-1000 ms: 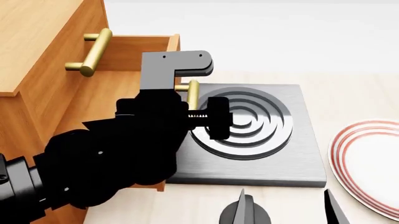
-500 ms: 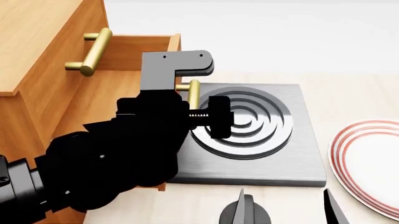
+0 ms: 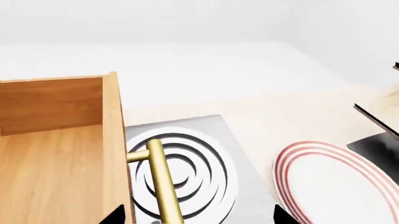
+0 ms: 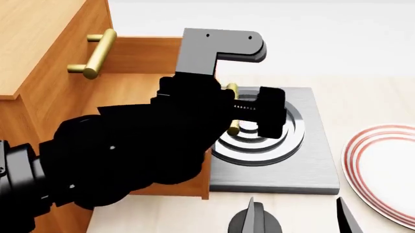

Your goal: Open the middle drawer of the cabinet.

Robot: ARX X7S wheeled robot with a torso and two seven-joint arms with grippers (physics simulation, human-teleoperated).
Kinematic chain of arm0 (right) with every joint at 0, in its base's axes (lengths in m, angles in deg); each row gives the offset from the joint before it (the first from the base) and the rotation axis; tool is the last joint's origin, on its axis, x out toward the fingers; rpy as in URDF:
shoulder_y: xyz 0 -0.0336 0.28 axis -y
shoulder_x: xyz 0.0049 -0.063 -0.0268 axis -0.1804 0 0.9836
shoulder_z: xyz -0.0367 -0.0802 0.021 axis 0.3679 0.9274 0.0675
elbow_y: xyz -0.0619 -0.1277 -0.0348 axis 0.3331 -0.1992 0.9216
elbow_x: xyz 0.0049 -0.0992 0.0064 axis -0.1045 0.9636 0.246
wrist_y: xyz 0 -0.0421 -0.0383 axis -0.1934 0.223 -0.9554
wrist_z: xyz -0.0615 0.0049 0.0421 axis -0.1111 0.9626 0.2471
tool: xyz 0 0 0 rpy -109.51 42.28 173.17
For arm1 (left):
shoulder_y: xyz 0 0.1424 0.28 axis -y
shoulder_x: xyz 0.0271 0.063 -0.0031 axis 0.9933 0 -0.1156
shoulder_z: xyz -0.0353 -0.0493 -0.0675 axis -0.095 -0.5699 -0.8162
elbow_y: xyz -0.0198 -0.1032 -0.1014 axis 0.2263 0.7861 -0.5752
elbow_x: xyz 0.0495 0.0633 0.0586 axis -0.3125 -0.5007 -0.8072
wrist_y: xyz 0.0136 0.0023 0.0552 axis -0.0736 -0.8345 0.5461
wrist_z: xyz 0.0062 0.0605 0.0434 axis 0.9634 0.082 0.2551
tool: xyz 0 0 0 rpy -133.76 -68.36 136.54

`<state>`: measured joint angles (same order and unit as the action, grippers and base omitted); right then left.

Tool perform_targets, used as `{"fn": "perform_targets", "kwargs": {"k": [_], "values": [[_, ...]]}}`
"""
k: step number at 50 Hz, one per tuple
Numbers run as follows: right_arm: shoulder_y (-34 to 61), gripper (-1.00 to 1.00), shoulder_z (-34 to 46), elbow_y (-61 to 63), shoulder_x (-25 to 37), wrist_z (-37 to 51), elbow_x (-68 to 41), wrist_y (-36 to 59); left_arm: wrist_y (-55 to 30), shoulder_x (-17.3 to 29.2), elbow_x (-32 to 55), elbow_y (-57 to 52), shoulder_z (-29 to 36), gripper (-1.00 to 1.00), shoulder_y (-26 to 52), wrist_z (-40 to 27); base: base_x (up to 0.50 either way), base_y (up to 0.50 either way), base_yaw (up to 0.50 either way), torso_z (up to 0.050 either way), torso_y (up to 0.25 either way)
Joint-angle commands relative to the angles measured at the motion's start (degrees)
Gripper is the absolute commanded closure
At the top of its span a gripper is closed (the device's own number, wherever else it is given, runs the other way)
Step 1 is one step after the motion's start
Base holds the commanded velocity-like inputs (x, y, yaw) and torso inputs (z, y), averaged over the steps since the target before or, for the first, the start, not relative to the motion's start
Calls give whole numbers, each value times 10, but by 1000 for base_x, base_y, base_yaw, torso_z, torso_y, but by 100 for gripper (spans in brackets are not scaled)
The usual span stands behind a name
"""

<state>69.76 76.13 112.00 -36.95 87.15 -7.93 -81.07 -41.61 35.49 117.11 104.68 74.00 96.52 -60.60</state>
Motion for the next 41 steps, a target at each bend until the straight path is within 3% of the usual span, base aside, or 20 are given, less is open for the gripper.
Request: {"fn": "perform_targets", "kwargs": {"k": [1, 17, 27, 41], "values": [[2, -100, 2, 0, 1, 1, -1, 1, -8, -7, 5, -7, -2, -100, 28, 28, 0, 0, 0, 0, 0], [2, -100, 3, 0, 3, 4, -1, 0, 0, -7, 4, -1, -2, -100, 17, 33, 0, 0, 0, 0, 0], [4, -100, 6, 0, 4, 6, -1, 2, -26, -7, 28, 36, -1, -100, 13, -22, 0, 0, 0, 0, 0], [5, -100, 6, -2, 5, 7, -2, 0, -36, -7, 40, 53, 0, -100, -4, -37, 0, 0, 0, 0, 0]]}}
